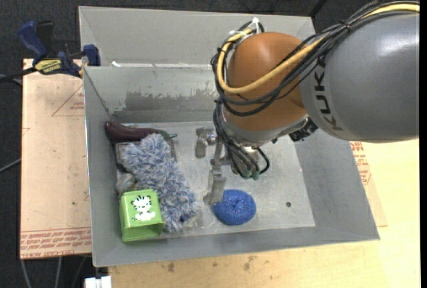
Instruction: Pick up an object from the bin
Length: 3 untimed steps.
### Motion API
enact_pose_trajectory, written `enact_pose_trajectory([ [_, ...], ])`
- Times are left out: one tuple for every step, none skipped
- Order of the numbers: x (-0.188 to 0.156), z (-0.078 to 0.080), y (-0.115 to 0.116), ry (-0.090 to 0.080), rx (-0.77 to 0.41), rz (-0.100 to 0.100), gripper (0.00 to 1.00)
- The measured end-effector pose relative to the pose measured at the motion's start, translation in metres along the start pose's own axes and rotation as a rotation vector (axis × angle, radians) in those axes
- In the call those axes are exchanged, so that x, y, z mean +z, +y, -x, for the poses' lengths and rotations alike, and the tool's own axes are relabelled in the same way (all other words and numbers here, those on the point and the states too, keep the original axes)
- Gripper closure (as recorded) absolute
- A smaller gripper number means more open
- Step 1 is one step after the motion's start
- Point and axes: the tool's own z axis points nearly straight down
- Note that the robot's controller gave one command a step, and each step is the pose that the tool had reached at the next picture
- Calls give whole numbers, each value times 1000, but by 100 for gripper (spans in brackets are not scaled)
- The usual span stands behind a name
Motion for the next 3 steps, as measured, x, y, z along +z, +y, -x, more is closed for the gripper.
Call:
enact_pose_trajectory([
  [-4,2,-1,-8,3,1,0],
  [39,25,18,-18,-5,3,0],
  [67,8,60,-3,99,-1,0],
])
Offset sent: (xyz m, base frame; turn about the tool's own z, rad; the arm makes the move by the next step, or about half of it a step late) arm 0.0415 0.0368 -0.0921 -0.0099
